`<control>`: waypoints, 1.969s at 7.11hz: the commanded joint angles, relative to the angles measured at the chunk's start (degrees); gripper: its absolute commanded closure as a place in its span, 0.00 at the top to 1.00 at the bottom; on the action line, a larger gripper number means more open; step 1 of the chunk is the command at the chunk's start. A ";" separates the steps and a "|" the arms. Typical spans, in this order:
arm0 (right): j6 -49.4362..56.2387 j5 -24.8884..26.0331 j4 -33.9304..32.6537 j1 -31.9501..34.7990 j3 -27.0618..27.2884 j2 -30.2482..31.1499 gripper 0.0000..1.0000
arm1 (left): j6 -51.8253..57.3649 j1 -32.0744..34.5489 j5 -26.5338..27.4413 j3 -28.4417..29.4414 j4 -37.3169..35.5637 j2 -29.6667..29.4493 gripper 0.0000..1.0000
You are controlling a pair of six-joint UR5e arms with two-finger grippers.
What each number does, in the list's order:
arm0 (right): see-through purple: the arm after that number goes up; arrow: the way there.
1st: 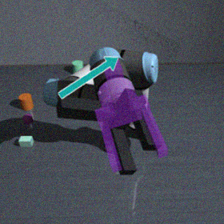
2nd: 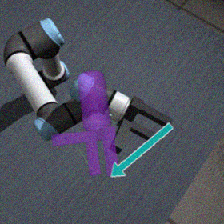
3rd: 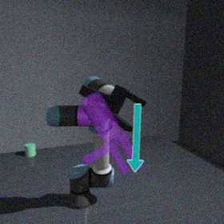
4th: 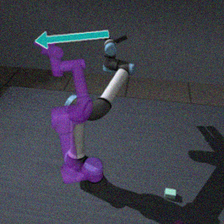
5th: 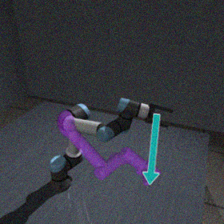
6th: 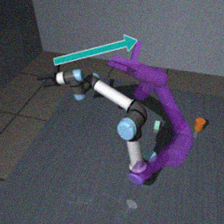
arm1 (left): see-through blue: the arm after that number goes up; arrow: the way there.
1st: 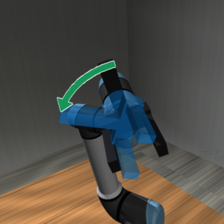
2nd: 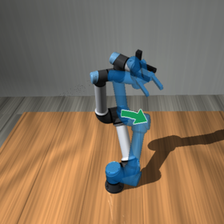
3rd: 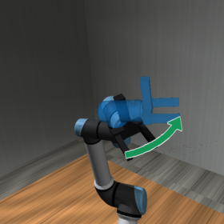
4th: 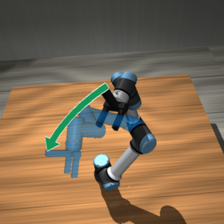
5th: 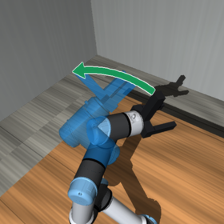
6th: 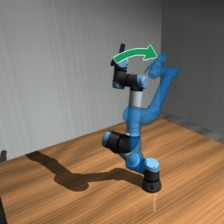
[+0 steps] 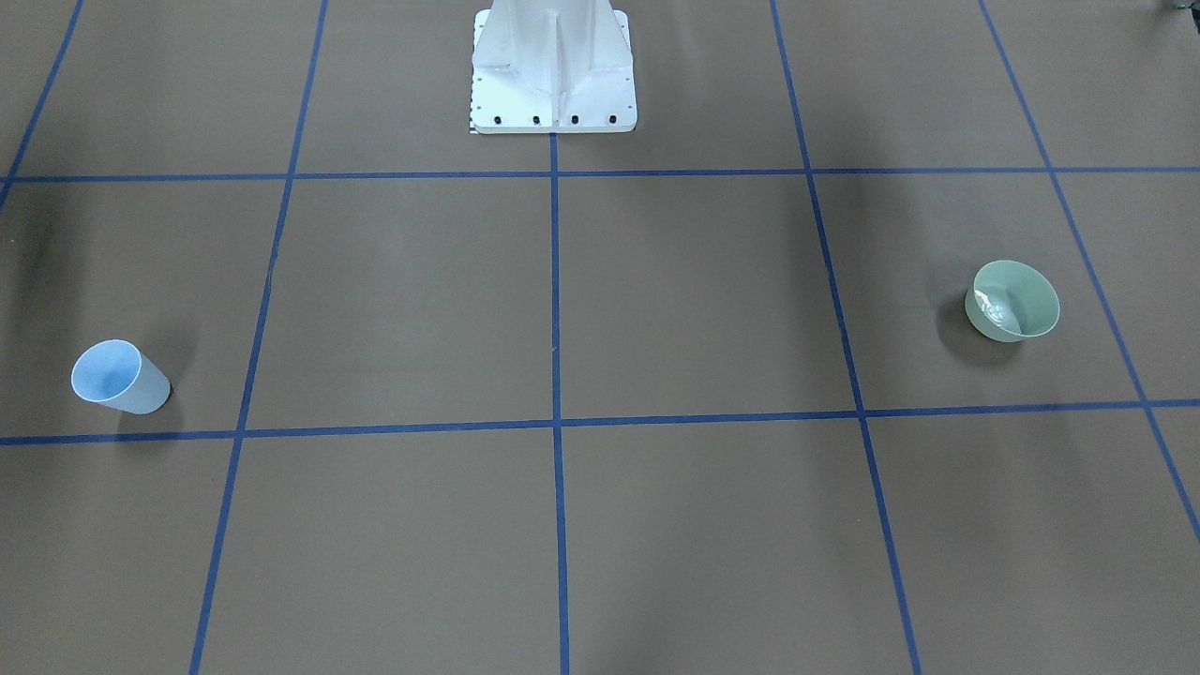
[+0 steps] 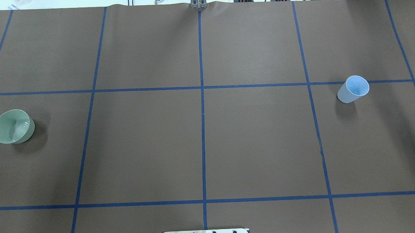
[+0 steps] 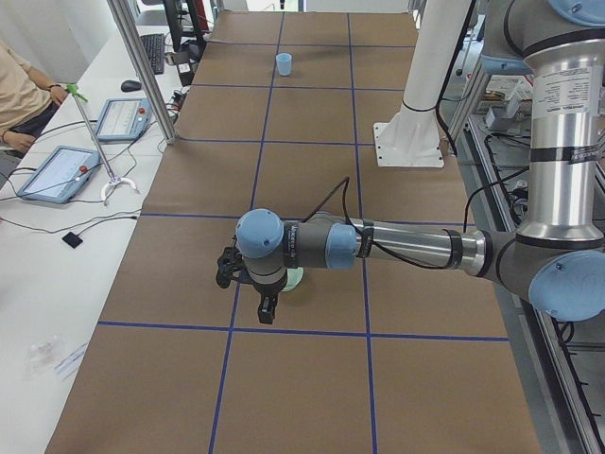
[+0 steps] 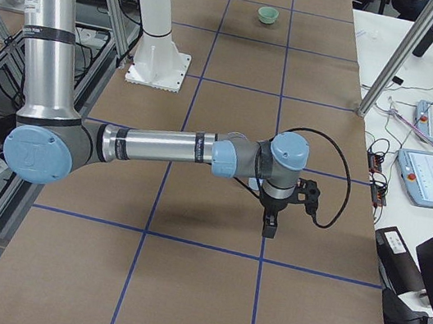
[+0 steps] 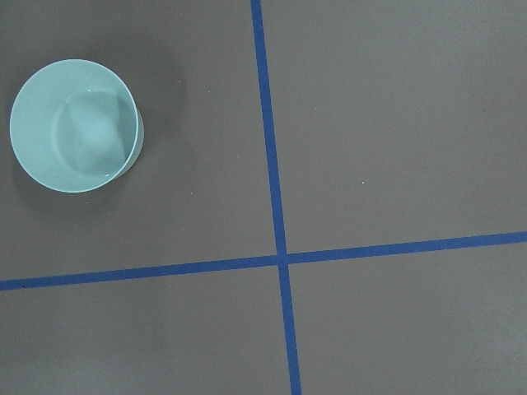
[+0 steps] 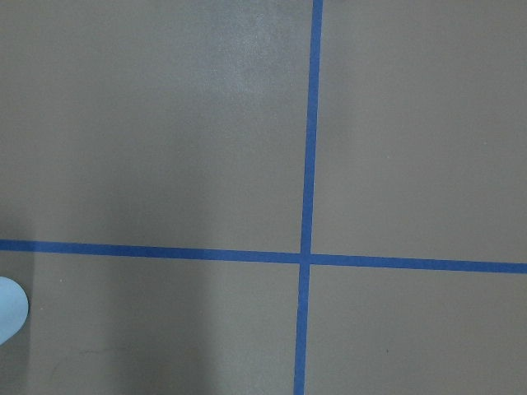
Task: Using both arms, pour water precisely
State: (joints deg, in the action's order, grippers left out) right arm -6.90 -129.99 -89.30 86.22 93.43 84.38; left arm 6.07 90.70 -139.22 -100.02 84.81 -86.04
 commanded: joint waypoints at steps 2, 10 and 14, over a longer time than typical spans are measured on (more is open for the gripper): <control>-0.05 0.00 0.00 0.00 0.00 0.00 1.00 | -0.09 0.00 0.00 0.00 1.05 -0.26 1.00; -0.04 0.00 0.00 0.00 0.79 0.09 1.00 | -0.70 -0.09 -0.09 0.95 7.47 -1.23 1.00; 0.04 0.00 0.00 0.00 0.79 0.09 1.00 | -0.35 -0.09 -0.70 0.70 10.78 -1.50 1.00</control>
State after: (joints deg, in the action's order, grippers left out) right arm -6.86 -129.99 -89.30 86.22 94.22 84.46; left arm 5.59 90.64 -139.80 -99.09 93.34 -87.64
